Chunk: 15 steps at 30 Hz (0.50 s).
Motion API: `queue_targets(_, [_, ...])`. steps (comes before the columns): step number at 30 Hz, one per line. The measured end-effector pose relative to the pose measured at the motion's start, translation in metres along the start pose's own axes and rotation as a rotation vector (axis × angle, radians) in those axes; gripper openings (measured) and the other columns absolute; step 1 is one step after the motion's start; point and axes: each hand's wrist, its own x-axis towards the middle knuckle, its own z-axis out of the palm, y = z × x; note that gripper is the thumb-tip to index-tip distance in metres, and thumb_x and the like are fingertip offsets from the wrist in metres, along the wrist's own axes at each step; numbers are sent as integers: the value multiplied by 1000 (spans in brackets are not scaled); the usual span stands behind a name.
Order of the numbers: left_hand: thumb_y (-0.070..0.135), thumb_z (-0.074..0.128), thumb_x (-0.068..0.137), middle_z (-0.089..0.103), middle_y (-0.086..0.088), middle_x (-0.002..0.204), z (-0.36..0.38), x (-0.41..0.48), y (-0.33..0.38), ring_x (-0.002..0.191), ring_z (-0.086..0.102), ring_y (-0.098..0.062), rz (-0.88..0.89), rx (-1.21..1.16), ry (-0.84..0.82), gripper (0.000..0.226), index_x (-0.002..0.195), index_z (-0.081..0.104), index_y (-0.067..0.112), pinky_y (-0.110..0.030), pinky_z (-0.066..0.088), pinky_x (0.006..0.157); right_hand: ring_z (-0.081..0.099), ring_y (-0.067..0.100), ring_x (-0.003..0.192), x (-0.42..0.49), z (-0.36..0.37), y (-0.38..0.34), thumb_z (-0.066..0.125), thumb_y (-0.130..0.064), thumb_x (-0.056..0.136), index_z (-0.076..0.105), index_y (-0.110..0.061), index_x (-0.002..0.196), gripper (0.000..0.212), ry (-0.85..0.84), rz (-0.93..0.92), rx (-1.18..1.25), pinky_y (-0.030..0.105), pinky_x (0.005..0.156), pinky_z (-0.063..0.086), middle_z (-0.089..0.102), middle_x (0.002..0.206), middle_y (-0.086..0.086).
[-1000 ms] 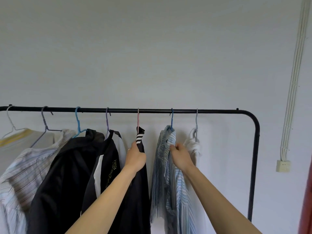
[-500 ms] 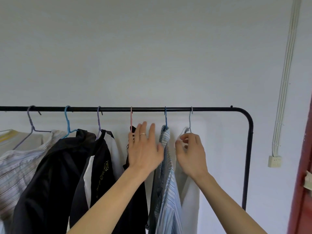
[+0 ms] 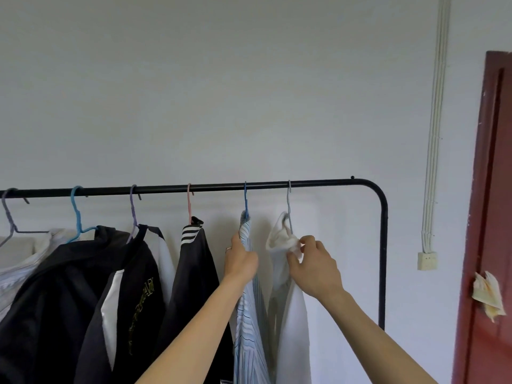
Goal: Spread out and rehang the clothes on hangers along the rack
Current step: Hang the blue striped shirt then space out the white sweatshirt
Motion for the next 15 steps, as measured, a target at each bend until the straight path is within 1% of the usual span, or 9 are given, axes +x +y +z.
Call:
queue_targets(3, [-2,34,81,53,-15,126,2,-3,1,107,58,-35,14,-9,37,75,150,30,27,-39,52,86,60,37,100,2,3,-4,43,-33,96,45,-12,118,31,-18,8,8,43,83,51,55,118,8])
queue_targets(5, [-2,35,82,52,-16,128,4,-2,1,106,58,-34,13,10,52,77,152,26,28,-36,50,80,60,37,99,3,6,-5,42,-31,96,45,-11,119,30,-18,9,9,43,83,50,55,117,10])
queue_targets(6, [-2,35,82,51,-16,131,4,-2,0,108,57,-34,11,27,48,78,154,22,28,-35,49,80,60,37,99,3,7,-6,42,-31,96,45,-11,119,31,-21,11,9,42,82,50,55,117,10])
queue_targets(9, [0,36,83,47,-14,139,1,-3,0,115,55,-35,1,65,-5,80,155,17,29,-39,50,91,59,37,99,6,9,-5,42,-32,95,44,-11,117,31,-35,29,-5,40,78,47,54,116,10])
queue_targets(12, [2,37,82,46,-12,141,1,-4,1,120,52,-34,-4,60,-18,79,154,21,29,-42,48,98,58,37,101,11,11,-5,42,-34,95,44,-10,116,32,-48,62,-35,37,74,42,54,116,10])
queue_targets(14, [3,36,81,47,-11,140,2,-4,3,120,52,-33,5,32,-21,79,154,21,31,-43,47,99,57,37,103,15,12,-5,41,-35,95,44,-10,115,32,-57,87,-56,36,73,40,54,116,10])
queue_targets(15, [3,36,81,47,-11,140,3,-5,4,118,52,-32,9,14,-27,79,154,21,31,-40,48,97,57,37,103,18,12,-5,40,-34,96,44,-9,114,31,-64,104,-64,36,73,40,55,116,11])
